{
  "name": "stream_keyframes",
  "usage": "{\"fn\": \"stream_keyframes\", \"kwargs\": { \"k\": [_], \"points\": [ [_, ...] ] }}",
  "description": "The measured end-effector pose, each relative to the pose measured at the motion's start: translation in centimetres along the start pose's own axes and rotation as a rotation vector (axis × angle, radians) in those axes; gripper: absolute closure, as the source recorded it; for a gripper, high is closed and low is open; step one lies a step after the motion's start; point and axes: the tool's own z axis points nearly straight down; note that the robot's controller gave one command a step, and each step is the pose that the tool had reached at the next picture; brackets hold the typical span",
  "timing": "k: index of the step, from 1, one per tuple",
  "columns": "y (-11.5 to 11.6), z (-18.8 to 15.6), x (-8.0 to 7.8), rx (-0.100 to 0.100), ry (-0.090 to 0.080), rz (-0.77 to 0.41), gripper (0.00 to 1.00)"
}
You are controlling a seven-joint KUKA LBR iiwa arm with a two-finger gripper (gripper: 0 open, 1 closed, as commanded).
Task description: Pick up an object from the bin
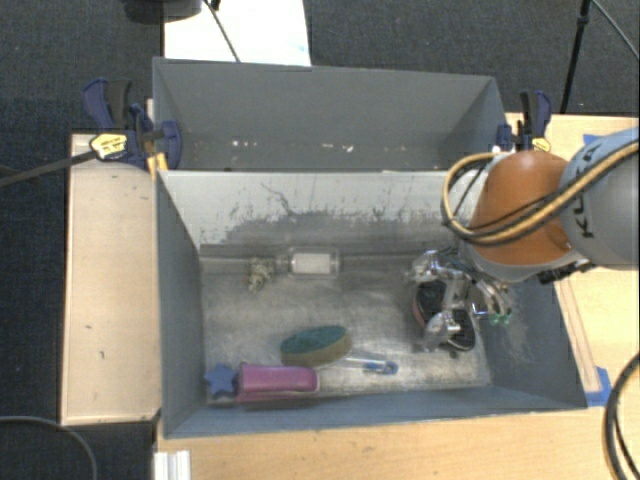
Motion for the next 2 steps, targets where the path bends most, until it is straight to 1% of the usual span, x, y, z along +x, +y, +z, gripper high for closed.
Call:
{"fn": "stream_keyframes", "kwargs": {
  "k": [1, 2],
  "points": [
    [0.32, -0.05, -0.10, 0.000, -0.006, -0.001, 1.00],
    [0.31, 0.10, 0.10, -0.001, 0.002, 0.001, 0.00]
  ]
}}
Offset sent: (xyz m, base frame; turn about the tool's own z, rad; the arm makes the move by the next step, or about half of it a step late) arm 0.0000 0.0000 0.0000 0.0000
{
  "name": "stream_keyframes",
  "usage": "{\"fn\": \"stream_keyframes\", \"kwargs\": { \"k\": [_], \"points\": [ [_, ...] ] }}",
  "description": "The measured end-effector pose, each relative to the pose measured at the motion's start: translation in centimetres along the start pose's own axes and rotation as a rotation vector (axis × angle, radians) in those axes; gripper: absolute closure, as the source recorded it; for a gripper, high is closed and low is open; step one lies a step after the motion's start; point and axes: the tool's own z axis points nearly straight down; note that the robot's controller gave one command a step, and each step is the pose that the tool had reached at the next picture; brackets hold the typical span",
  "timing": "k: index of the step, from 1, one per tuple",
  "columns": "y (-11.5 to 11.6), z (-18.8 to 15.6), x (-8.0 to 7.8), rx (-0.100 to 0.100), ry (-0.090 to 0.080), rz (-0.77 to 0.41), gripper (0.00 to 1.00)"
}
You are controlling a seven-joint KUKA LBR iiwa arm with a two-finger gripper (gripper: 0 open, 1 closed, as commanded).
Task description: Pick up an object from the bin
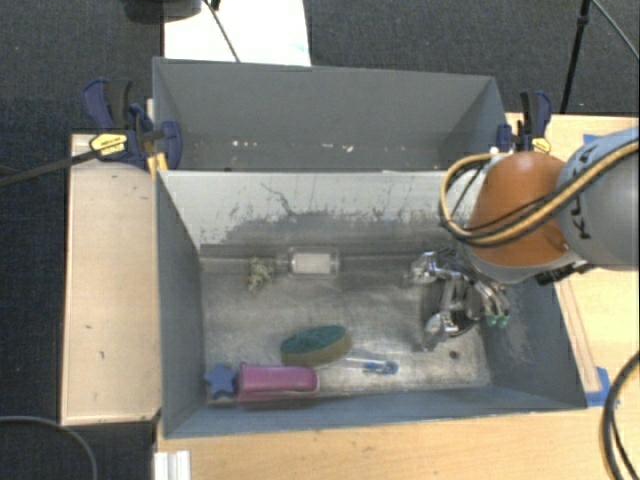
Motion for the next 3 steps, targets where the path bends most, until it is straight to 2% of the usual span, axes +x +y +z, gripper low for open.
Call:
{"fn": "stream_keyframes", "kwargs": {
  "k": [1, 2, 3],
  "points": [
    [-5.1, -0.9, 0.7, -0.002, -0.001, 0.058, 0.00],
    [-5.4, -1.0, 0.7, 0.001, -0.002, 0.065, 1.00],
    [-6.5, -17.1, 0.2, 0.004, -0.008, 0.016, 1.00]
  ]
}}
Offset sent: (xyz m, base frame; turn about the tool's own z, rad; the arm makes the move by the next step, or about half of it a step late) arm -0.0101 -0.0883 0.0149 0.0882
